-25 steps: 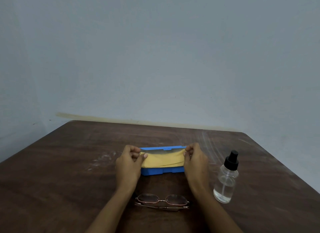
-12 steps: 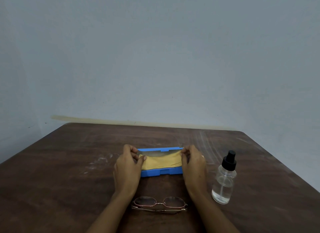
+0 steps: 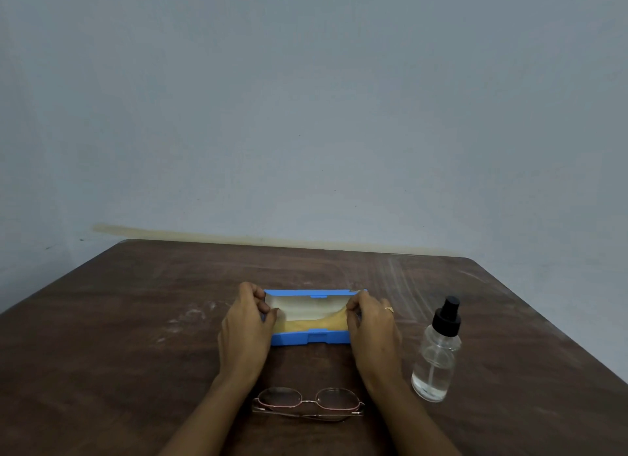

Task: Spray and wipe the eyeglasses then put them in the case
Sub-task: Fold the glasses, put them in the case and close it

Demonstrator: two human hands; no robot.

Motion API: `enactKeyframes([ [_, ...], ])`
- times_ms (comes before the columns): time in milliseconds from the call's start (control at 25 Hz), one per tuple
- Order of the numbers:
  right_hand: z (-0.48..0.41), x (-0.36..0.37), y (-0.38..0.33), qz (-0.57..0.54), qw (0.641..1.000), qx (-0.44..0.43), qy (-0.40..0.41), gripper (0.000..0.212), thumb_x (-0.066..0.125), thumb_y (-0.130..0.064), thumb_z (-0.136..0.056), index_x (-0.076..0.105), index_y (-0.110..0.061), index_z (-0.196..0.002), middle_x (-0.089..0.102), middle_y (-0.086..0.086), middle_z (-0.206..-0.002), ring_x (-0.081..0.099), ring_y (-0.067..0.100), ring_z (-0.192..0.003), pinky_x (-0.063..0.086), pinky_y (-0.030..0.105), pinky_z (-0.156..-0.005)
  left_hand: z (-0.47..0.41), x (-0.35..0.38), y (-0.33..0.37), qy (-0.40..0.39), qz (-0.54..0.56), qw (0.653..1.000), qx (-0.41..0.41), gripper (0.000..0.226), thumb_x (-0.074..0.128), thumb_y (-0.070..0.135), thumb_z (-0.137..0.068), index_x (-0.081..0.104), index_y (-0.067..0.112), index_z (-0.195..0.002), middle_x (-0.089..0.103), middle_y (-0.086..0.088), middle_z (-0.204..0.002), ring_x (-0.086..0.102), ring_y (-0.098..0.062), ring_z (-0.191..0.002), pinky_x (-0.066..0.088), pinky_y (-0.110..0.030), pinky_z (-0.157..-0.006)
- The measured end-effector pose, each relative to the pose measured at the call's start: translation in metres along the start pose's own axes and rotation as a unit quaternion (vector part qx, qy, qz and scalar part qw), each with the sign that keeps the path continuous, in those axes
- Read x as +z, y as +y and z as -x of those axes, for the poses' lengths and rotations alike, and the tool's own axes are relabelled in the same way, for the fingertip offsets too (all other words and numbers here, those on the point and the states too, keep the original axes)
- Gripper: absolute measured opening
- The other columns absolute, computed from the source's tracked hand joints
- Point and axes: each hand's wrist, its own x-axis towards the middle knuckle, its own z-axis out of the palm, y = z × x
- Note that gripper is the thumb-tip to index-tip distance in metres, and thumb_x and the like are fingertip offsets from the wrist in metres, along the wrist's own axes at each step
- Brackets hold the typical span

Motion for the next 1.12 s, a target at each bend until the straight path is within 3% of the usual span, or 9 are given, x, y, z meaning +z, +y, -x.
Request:
enactKeyframes([
  [200, 0.001, -0.001, 0.002, 0.039, 0.999, 0.007, -0.007, 0.016, 0.044, -0.015, -0.091, 0.06, -0.016, -0.091, 0.064, 0.0, -0.087, 0.048, 0.016, -0.096, 0.042, 0.031, -0.071, 0.0, -0.001, 0.0, -0.006, 0.004, 1.0, 0.004, 0.026, 0.066, 0.017, -0.078, 0.042, 0.023, -0.087, 0.05, 0.012, -0.075, 0.047, -0.005, -0.07, 0.03, -0.016, -0.052],
  [400, 0.001, 0.001, 0.006, 0.068, 0.998, -0.001, -0.017, 0.022, 0.041, -0.018, -0.092, 0.063, -0.019, -0.092, 0.063, -0.003, -0.095, 0.048, 0.013, -0.097, 0.041, 0.026, -0.071, -0.001, -0.003, -0.003, -0.015, -0.016, 1.0, 0.011, 0.016, 0.067, 0.023, -0.077, 0.051, 0.024, -0.081, 0.046, 0.004, -0.093, 0.047, -0.011, -0.085, 0.035, -0.022, -0.059],
  [640, 0.003, 0.004, 0.009, 0.067, 0.997, -0.021, 0.01, 0.031, 0.042, -0.029, -0.094, 0.067, -0.01, -0.088, 0.059, -0.001, -0.099, 0.051, 0.013, -0.095, 0.044, 0.027, -0.073, 0.002, -0.005, -0.004, -0.039, -0.032, 0.999, 0.007, 0.005, 0.062, 0.028, -0.081, 0.058, 0.026, -0.079, 0.043, 0.003, -0.094, 0.044, -0.011, -0.086, 0.032, -0.024, -0.059],
  [840, 0.006, -0.001, 0.006, -0.006, 0.997, -0.047, 0.068, 0.017, 0.051, -0.017, -0.09, 0.065, -0.008, -0.089, 0.062, 0.004, -0.093, 0.055, 0.018, -0.085, 0.043, 0.027, -0.068, 0.006, -0.013, -0.004, -0.018, -0.001, 1.0, 0.015, 0.007, 0.063, 0.024, -0.081, 0.056, 0.023, -0.078, 0.047, 0.001, -0.093, 0.048, -0.014, -0.084, 0.033, -0.027, -0.063],
  [1000, 0.017, -0.01, 0.0, -0.044, 0.994, -0.068, 0.069, 0.014, 0.051, -0.009, -0.088, 0.063, -0.01, -0.095, 0.063, 0.002, -0.095, 0.057, 0.016, -0.089, 0.04, 0.023, -0.07, 0.014, -0.025, -0.007, 0.01, 0.033, 0.999, 0.007, 0.013, 0.063, 0.019, -0.08, 0.051, 0.02, -0.079, 0.053, -0.001, -0.089, 0.049, -0.017, -0.08, 0.034, -0.029, -0.067],
  [1120, 0.034, -0.025, -0.006, -0.091, 0.991, -0.065, 0.078, 0.017, 0.051, -0.002, -0.086, 0.063, -0.01, -0.097, 0.063, 0.001, -0.095, 0.055, 0.012, -0.086, 0.04, 0.021, -0.071, 0.022, -0.036, -0.004, -0.045, 0.063, 0.996, 0.052, 0.01, 0.064, 0.018, -0.079, 0.059, 0.024, -0.074, 0.059, 0.003, -0.077, 0.053, -0.006, -0.069, 0.039, -0.019, -0.061],
])
